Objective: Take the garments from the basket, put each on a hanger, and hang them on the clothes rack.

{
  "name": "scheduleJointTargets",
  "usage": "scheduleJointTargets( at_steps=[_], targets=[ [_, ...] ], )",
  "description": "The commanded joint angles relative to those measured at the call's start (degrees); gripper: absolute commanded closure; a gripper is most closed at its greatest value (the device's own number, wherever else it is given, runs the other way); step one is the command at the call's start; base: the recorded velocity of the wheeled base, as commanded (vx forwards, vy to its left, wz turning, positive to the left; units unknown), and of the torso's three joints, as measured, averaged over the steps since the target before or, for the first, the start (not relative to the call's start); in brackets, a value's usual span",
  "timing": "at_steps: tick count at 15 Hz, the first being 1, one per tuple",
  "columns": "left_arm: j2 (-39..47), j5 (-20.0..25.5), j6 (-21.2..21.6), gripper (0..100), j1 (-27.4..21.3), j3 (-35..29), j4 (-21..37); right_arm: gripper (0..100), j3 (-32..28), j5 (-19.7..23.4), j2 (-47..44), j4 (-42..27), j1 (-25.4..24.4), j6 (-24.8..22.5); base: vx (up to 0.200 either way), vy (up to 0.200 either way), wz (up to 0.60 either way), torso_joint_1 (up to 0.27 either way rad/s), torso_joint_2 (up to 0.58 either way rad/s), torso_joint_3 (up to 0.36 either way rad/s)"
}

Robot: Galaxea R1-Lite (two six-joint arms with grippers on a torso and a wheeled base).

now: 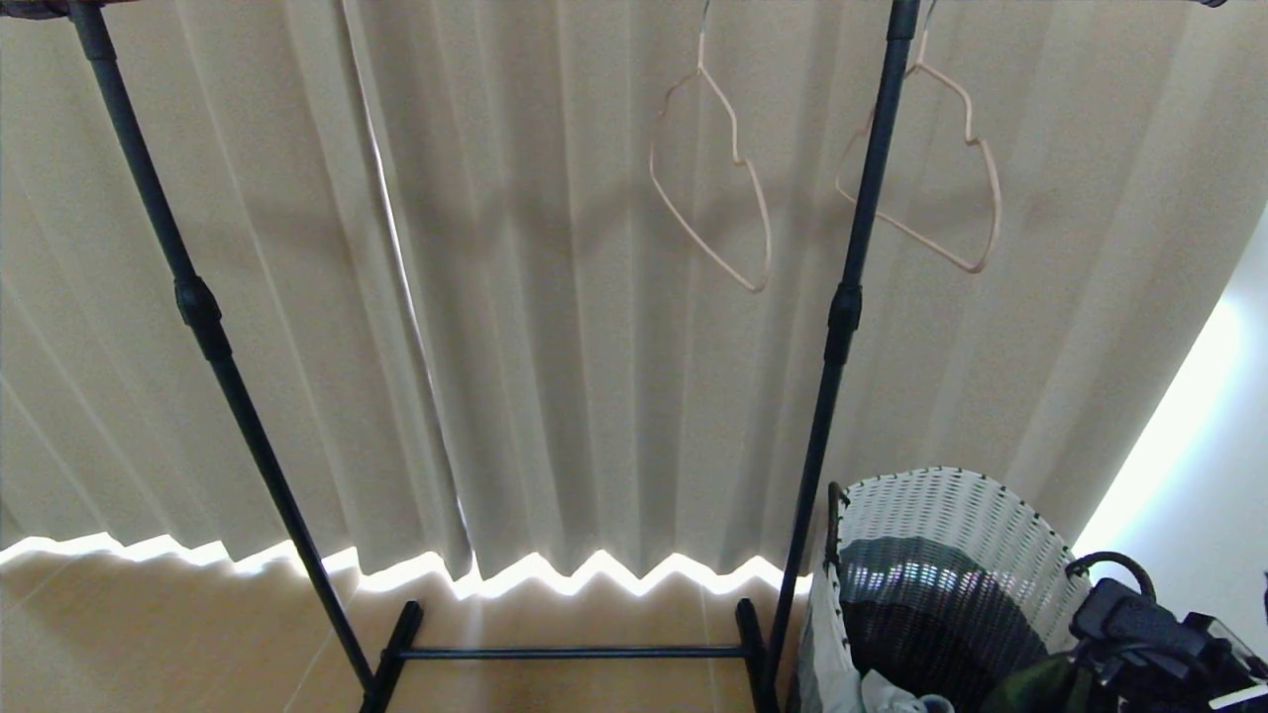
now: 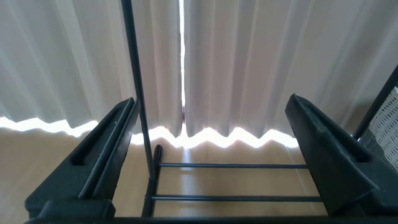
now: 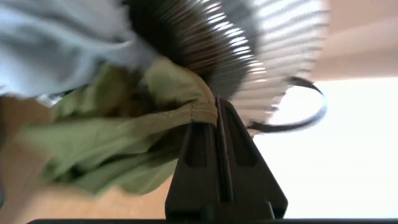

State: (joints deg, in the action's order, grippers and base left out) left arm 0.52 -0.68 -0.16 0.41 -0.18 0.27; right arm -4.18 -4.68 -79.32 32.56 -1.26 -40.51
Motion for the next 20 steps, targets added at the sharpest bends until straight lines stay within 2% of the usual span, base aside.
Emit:
scheduleJointTargets(
  at_steps=[1,5,7,8,10,14,20],
  targets=[
    [0.0,-0.02,-0.02,0,0.02,0.01,0.0,100,-1.71,0.02,9.89,0.13,2.75,3.07,0.0,0.0,0.0,0.0,0.0,0.0],
    [0.0,-0.02,-0.02,0,0.02,0.01,0.0,100,-3.82,0.11,17.27,0.05,2.75,13.44,0.0,0.0,0.0,0.0,0.0,0.0],
    [0.0,-0.02,-0.02,0,0.02,0.01,0.0,100,-4.52,0.37,20.26,0.05,2.75,15.99,0.0,0.0,0.0,0.0,0.0,0.0],
    [0.0,-0.02,-0.02,0,0.02,0.01,0.0,100,-5.75,0.46,22.28,0.05,2.57,19.15,0.0,0.0,0.0,0.0,0.0,0.0],
    [0.0,-0.02,-0.02,0,0.02,0.01,0.0,100,-6.63,0.46,23.78,-0.04,2.49,21.26,0.0,0.0,0.0,0.0,0.0,0.0],
    [0.0,0.51,0.51,0,0.02,0.01,0.0,100,-6.45,0.46,23.95,-0.04,2.31,21.26,0.0,0.0,0.0,0.0,0.0,0.0],
    [0.0,0.51,0.51,0,0.02,0.01,0.0,100,-7.16,0.2,24.57,-0.04,2.31,21.17,-0.2,0.0,0.0,0.007,0.0,0.002]
  ],
)
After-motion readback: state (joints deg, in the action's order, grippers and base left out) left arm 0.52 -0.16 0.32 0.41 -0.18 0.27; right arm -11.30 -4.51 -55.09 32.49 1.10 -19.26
